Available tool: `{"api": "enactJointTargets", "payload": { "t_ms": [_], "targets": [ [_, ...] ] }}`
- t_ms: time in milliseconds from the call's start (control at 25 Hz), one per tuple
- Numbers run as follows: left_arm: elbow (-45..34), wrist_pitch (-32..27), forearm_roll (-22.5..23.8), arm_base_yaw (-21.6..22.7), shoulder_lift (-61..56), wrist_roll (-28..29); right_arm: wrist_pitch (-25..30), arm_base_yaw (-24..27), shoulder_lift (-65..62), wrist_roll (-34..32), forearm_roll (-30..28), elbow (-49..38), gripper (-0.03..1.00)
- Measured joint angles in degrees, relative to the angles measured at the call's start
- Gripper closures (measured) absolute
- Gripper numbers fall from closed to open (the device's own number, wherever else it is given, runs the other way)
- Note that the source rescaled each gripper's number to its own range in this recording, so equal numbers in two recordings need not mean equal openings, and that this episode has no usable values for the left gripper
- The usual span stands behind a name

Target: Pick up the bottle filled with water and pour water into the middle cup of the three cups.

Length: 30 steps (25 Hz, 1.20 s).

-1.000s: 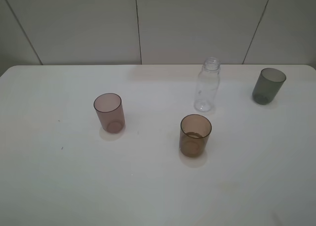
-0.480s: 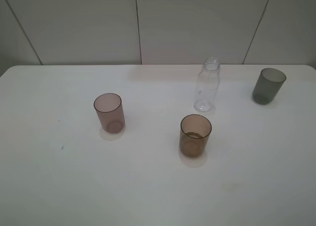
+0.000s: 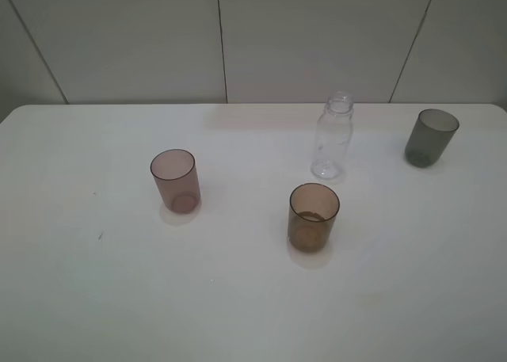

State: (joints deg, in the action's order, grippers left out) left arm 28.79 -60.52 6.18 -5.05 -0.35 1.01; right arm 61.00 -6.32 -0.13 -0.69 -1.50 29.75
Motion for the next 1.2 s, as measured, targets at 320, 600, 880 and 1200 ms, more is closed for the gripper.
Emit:
{"api": "enactJointTargets", "payload": {
  "t_ms": [320, 600, 880, 1200],
  "targets": [
    [0.0, 0.0, 0.0, 0.0, 0.0, 0.0, 0.0, 0.4, 0.0, 0.0, -1.2, 0.0, 0.15],
    [0.0, 0.0, 0.0, 0.0, 0.0, 0.0, 0.0, 2.3, 0.0, 0.0, -1.2, 0.0, 0.15],
    [0.0, 0.0, 0.0, 0.0, 0.0, 0.0, 0.0, 2.3, 0.0, 0.0, -1.3, 0.0, 0.15],
    [0.0, 0.0, 0.0, 0.0, 0.0, 0.0, 0.0, 2.3, 0.0, 0.0, -1.3, 0.0, 0.15]
  ]
}}
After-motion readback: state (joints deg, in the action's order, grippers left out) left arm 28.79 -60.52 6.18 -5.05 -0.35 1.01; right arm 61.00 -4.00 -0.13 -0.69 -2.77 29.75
